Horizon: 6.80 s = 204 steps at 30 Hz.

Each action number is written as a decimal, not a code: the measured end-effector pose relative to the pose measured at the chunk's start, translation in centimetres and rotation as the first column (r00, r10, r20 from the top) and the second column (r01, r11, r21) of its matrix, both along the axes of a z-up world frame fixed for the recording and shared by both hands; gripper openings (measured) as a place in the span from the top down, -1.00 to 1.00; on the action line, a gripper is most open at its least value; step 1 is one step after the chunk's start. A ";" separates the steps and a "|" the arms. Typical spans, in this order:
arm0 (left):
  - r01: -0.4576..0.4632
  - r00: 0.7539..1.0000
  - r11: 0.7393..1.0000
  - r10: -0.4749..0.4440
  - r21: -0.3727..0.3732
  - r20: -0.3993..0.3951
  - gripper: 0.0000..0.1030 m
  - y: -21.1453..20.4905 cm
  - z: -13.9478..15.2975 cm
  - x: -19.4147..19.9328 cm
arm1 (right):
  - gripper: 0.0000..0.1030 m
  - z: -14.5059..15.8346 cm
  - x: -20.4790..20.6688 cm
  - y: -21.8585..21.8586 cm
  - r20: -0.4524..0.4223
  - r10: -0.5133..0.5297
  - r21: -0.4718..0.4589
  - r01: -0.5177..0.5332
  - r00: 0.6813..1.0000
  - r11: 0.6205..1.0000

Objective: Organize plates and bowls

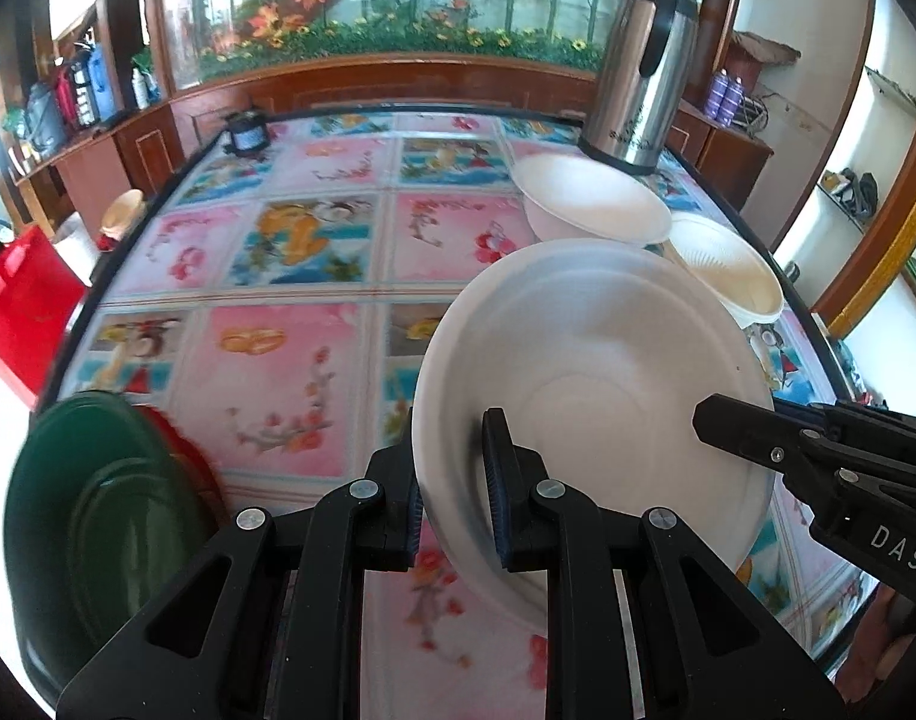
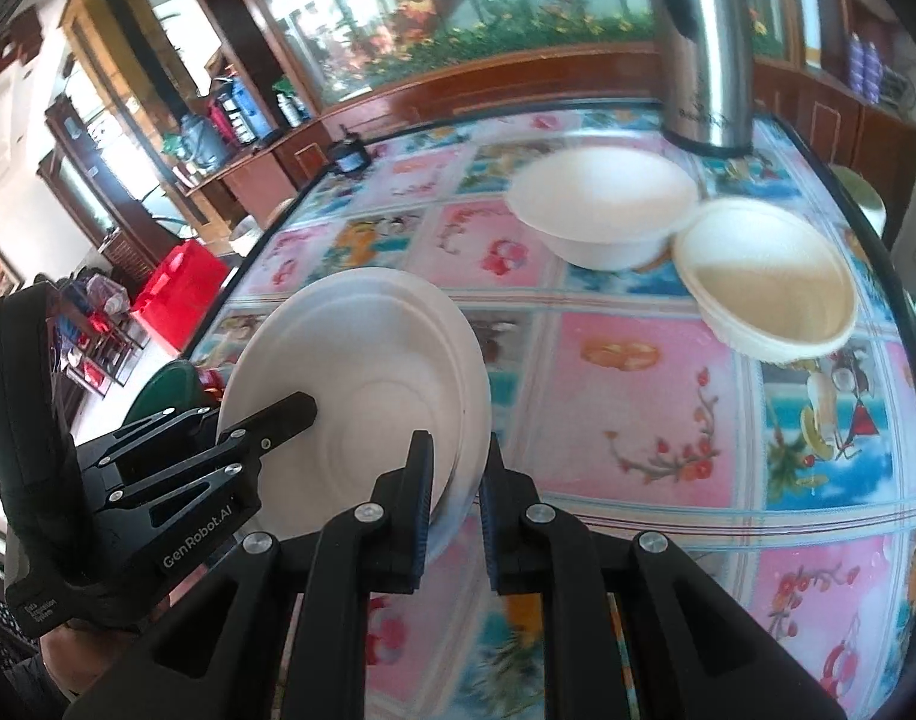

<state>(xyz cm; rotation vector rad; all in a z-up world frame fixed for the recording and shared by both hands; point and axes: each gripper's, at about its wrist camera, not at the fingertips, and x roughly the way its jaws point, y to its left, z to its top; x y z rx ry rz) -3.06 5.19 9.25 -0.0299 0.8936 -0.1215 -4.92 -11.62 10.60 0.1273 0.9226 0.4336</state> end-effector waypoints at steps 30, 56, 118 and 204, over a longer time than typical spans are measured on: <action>-0.270 0.961 0.962 0.271 0.024 -0.059 0.66 19.7 -1.0 -8.3 | 0.67 -1.8 -2.9 21.5 -0.043 0.368 -0.144 -0.371 0.929 0.918; -0.323 0.946 0.940 0.322 0.109 0.028 0.18 19.9 -2.0 -7.4 | 0.69 -2.6 -2.2 22.3 -0.046 0.335 -0.182 -0.338 0.941 0.923; 0.075 0.996 0.997 -0.076 0.011 0.048 -0.07 -6.5 -0.8 0.4 | 0.22 -1.7 -2.2 -9.6 -0.021 -0.228 -0.064 0.226 0.974 0.972; 0.117 0.991 0.993 -0.118 -0.028 -0.054 0.62 -10.8 -3.3 2.4 | 0.71 -3.1 1.6 -11.6 -0.045 -0.196 -0.044 0.194 0.980 0.980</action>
